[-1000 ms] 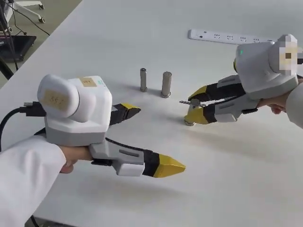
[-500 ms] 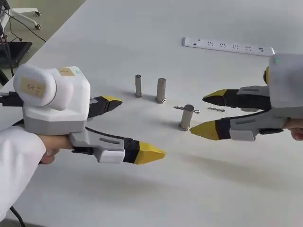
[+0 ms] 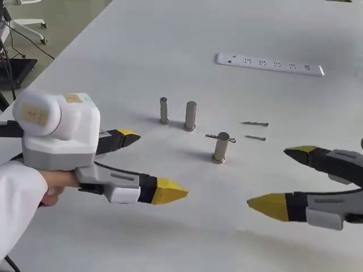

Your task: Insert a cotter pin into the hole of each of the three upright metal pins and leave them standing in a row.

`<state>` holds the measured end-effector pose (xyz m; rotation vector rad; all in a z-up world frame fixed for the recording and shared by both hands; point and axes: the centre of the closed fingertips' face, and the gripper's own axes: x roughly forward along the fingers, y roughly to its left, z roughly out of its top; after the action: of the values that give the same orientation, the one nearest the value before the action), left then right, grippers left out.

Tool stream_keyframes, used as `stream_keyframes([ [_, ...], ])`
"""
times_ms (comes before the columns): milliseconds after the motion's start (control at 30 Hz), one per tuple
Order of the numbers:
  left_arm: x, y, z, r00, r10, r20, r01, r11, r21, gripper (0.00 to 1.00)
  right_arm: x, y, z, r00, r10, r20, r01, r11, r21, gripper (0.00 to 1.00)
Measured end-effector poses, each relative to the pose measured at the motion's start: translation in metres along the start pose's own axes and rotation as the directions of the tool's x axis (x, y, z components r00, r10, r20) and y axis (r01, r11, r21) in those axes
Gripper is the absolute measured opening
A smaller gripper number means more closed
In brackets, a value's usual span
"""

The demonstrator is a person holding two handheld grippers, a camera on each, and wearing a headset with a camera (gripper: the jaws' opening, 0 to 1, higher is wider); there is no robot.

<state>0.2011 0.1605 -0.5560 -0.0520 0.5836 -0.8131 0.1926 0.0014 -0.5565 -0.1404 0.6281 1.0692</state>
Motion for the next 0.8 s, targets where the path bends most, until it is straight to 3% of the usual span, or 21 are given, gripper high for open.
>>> stream_keyframes([
  [100,0.000,0.002,-0.009,0.9998,0.007,-0.019,-0.008,1.000,-0.015,0.96,-0.004,0.001,-0.009,0.9998,-0.010,-0.016,0.010,1.000,0.026,0.93],
  [267,0.001,0.006,-0.022,0.9989,0.028,-0.038,-0.030,0.999,-0.032,0.94,-0.010,0.007,-0.010,0.9995,-0.030,0.010,0.029,0.997,0.069,0.98],
  [500,0.004,0.025,-0.021,0.9954,0.090,-0.032,-0.092,0.994,-0.051,0.76,-0.013,0.004,-0.012,0.9965,-0.082,0.016,0.081,0.995,0.064,0.95],
  [667,0.007,0.051,-0.010,0.9787,0.205,0.010,-0.205,0.978,-0.032,0.69,-0.018,0.005,-0.011,0.9954,-0.093,0.024,0.091,0.993,0.073,0.94],
  [700,0.008,0.059,-0.004,0.9698,0.242,0.028,-0.242,0.970,-0.025,0.66,-0.020,0.005,-0.011,0.9950,-0.097,0.022,0.096,0.993,0.071,0.94],
  [800,0.012,0.071,0.004,0.9577,0.284,0.045,-0.284,0.959,-0.018,0.61,-0.023,0.005,-0.013,0.9945,-0.102,0.021,0.100,0.992,0.076,0.94],
])
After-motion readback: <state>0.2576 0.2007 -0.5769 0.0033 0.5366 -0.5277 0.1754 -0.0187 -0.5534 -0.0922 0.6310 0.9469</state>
